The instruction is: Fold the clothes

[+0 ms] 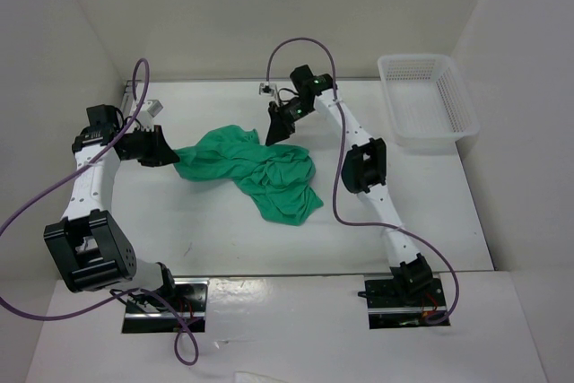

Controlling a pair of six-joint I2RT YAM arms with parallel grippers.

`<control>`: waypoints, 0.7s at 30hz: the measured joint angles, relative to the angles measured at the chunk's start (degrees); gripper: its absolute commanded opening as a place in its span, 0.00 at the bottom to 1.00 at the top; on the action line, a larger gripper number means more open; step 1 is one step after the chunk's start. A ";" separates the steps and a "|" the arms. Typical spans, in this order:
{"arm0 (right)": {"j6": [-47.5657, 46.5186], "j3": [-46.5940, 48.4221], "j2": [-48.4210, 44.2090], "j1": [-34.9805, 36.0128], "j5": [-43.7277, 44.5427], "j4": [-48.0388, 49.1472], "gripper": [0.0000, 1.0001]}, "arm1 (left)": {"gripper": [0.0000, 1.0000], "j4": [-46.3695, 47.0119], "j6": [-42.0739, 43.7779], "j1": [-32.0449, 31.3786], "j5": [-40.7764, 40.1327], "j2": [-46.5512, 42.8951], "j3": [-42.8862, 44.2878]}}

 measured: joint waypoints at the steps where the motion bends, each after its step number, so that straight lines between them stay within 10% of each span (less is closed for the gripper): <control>1: 0.20 0.17 0.15 0.11 0.00 -0.04 0.36 | 0.12 0.02 0.02 0.00 0.02 0.00 0.00; 21: 0.96 -2.82 2.25 0.52 2.47 -0.02 0.36 | 0.12 -0.02 0.07 0.00 0.26 0.39 0.00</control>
